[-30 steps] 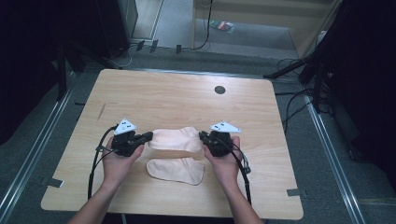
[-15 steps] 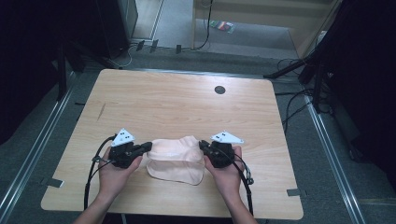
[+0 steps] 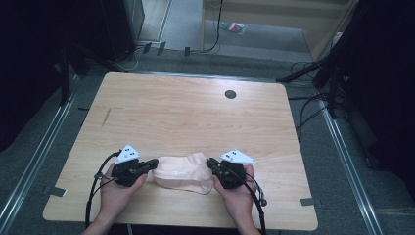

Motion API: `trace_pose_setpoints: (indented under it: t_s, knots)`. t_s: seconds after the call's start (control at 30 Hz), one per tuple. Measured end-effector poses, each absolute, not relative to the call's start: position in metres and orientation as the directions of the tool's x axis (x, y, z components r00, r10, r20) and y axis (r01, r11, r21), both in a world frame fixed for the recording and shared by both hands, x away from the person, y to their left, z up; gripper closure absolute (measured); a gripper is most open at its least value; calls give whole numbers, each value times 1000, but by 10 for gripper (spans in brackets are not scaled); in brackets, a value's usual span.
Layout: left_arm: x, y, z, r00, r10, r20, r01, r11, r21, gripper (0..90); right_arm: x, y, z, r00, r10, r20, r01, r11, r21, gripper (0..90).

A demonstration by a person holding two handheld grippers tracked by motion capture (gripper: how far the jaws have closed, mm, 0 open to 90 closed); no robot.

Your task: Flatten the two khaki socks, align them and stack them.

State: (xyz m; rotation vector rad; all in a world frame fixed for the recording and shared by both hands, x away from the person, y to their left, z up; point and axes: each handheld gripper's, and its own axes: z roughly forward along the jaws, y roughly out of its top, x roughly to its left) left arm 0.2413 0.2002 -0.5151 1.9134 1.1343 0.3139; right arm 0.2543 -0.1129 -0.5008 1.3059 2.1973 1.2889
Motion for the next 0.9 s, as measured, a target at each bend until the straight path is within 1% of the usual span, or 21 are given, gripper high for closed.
trace_pose_setpoints:
  t_s: [0.33, 0.7, 0.9]
  knots:
    - [236, 198, -522, 569, 800, -192, 599, -242, 763, 899, 237, -114, -514, -541, 817, 202, 587, 194, 786, 863]
    - [238, 193, -526, 578, 798, -170, 593, -267, 760, 899, 231, -115, -521, -537, 820, 199, 588, 194, 786, 863]
    - [238, 194, -528, 581, 795, -173, 600, -275, 751, 898, 228, -116, -525, -531, 820, 212, 598, 185, 780, 863]
